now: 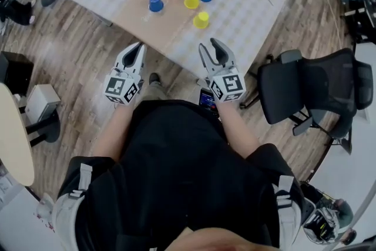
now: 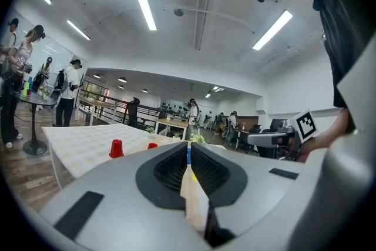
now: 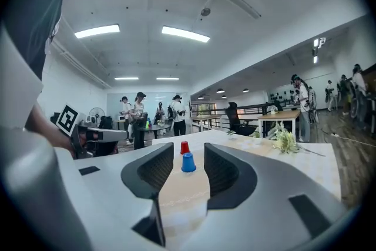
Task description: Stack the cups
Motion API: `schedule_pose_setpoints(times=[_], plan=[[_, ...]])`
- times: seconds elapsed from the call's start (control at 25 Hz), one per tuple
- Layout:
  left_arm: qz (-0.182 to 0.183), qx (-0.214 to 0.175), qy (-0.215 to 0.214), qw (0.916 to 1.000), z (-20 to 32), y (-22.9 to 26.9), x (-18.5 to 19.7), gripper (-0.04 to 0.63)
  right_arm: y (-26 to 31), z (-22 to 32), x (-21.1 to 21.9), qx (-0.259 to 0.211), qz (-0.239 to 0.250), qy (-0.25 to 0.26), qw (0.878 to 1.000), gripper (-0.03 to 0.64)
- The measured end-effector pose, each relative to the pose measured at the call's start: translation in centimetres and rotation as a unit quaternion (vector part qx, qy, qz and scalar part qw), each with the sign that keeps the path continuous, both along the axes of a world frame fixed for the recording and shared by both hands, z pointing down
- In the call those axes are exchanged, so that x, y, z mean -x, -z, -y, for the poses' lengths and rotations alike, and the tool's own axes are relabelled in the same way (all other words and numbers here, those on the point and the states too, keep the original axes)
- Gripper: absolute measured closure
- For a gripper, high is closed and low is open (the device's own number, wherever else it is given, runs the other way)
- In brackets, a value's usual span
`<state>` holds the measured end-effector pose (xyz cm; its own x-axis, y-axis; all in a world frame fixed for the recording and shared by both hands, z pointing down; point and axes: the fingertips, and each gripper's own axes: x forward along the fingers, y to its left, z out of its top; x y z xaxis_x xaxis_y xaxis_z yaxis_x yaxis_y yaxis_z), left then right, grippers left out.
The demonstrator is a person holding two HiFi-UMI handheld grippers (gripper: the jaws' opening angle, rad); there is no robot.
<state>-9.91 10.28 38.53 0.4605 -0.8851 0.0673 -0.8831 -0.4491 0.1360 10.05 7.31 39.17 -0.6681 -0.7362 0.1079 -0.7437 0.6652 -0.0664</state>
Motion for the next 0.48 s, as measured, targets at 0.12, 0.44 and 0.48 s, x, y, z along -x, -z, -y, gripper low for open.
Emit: schedule_pose_setpoints(times=[0.12,0.44,0.48], plan=[[-0.001,0.003,-0.018,0.9998,3.1,-0.1,1.1,0.575,-0.7,2.6,0.6,0.017,-0.006,-0.017,1.0,0.429],[0.003,0.027,-0.064,0.9976,10.1,-1.9,3.8,0.445,-1.7,8.3,1.4,0.047,-0.032,-0.076,0.996,0.416],[0.001,0.031,-0.067,0.9972,10.9,-2.2,4.1,0.442,-2.0,8.9,1.3,0.051,-0.035,-0.083,0.995,0.416]])
